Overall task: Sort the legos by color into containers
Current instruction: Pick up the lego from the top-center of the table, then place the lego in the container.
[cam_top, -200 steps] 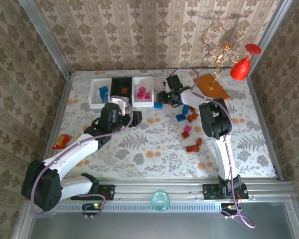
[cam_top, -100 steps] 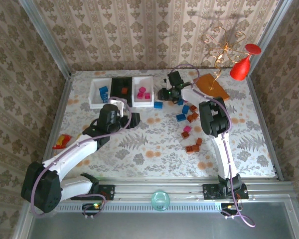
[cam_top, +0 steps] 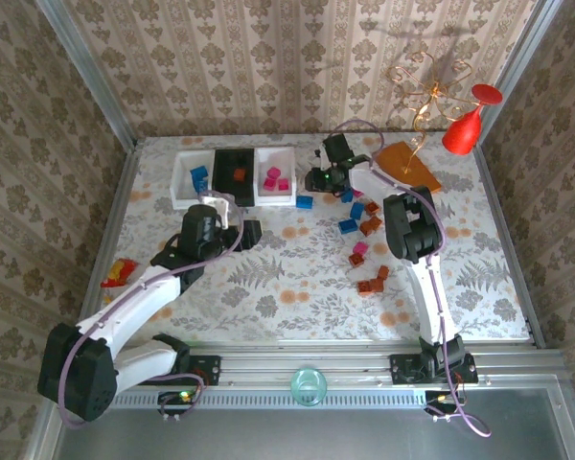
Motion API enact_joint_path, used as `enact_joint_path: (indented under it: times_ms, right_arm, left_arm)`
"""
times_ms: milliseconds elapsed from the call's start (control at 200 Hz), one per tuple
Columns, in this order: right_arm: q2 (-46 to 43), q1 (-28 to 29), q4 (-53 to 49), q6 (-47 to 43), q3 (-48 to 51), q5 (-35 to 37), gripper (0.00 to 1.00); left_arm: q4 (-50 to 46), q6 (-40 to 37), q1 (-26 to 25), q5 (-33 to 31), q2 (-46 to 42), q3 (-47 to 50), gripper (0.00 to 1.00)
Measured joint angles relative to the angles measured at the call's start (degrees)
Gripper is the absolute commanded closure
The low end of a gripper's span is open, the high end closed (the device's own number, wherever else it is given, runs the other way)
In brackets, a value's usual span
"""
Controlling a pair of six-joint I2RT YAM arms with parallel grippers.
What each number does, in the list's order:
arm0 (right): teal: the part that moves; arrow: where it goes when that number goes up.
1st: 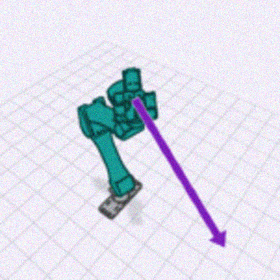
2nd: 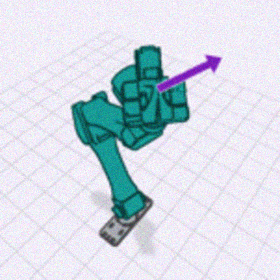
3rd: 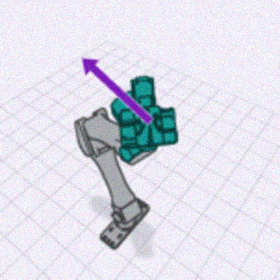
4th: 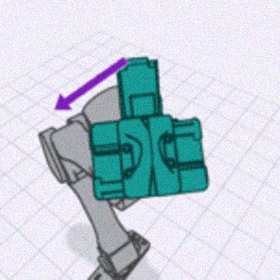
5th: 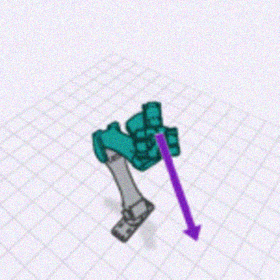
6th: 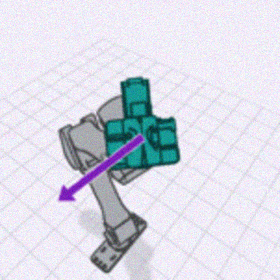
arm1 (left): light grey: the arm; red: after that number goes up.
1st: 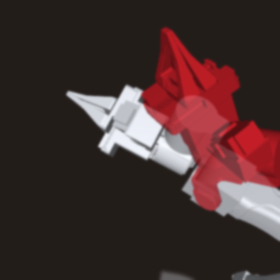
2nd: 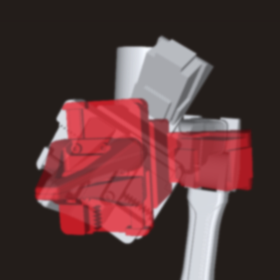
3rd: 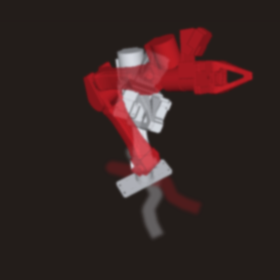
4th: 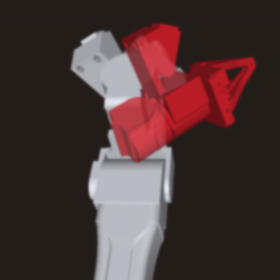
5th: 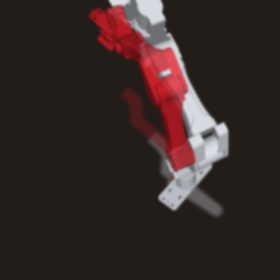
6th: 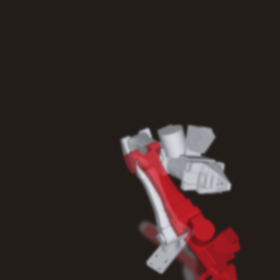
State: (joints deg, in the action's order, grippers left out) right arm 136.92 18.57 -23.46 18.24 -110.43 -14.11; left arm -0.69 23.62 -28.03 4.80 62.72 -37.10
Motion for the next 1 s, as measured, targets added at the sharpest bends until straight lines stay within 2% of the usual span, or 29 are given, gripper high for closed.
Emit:
enact_joint_path:
  times_ms: [220,410,535,645,760,840,1000]
  right_arm:
    - [-12.5,0.3,2.6,0.1,12.7,-1.0,0.63]
    - [-19.3,2.4,9.2,1.6,16.1,-2.7,0.62]
    - [-18.4,5.1,11.3,2.6,14.5,-3.6,0.61]
    - [-14.3,7.2,11.5,3.1,9.0,-4.2,0.60]
    - [-10.0,8.6,11.4,3.3,4.0,-4.2,0.54]
    - [-8.1,8.9,10.9,3.6,2.1,-4.4,0.46]
    - [-8.0,8.7,9.6,3.2,1.5,-4.4,0.38]
  left_arm:
    - [0.0,0.0,1.6,1.1,-0.5,1.2,0.14]
    - [0.3,0.0,5.3,2.0,-0.8,3.1,0.14]
    - [0.2,0.0,6.7,3.0,-1.6,4.6,0.14]
    - [0.3,0.0,6.8,3.7,-2.7,5.3,0.14]
    - [0.3,0.0,6.8,4.8,-4.3,5.5,0.13]
    - [0.2,0.2,6.8,5.7,-5.2,5.6,0.11]
    - [-0.2,0.2,6.8,8.2,-5.4,5.6,0.10]
